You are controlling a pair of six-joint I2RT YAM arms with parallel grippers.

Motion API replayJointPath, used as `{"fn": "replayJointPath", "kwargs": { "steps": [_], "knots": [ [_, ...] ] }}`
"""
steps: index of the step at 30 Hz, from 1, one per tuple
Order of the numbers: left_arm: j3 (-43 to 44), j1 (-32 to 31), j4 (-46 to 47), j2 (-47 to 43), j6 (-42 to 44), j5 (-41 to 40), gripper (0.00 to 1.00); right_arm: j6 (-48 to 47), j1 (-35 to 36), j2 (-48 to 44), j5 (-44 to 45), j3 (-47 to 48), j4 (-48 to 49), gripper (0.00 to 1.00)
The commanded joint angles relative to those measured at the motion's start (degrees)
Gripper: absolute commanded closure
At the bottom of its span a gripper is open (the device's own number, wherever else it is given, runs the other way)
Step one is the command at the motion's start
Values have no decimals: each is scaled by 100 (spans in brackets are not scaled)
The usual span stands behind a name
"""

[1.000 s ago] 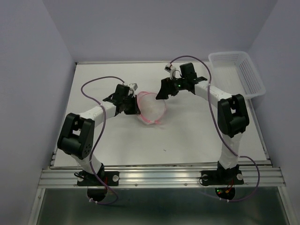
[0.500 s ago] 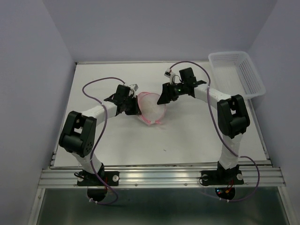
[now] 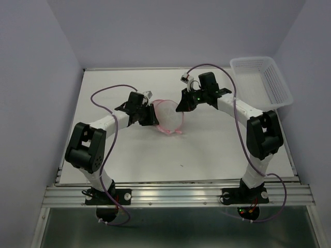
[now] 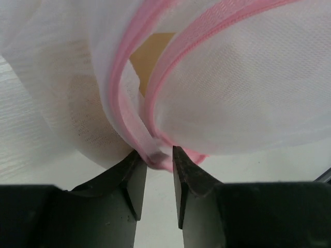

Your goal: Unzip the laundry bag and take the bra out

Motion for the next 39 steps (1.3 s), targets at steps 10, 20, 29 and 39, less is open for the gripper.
{"fn": "replayJointPath", "kwargs": {
  "steps": [10,20,29,39],
  "knots": [
    [456,571,-46,-807,-273,877,30,-1788,9,-834,814,194,-355,97],
    [1158,730,16,-237,-379,614,30,-3089,9,-1537,561,-210,-768,95],
    [2572,721,-115,949,-336,684,32,-3669,255,-1511,753,-281,-1084,95],
    [3496,440,-388,1671,-72,781,34,-4689,1300,-1538,2396,-966,-1304,55]
  ]
}}
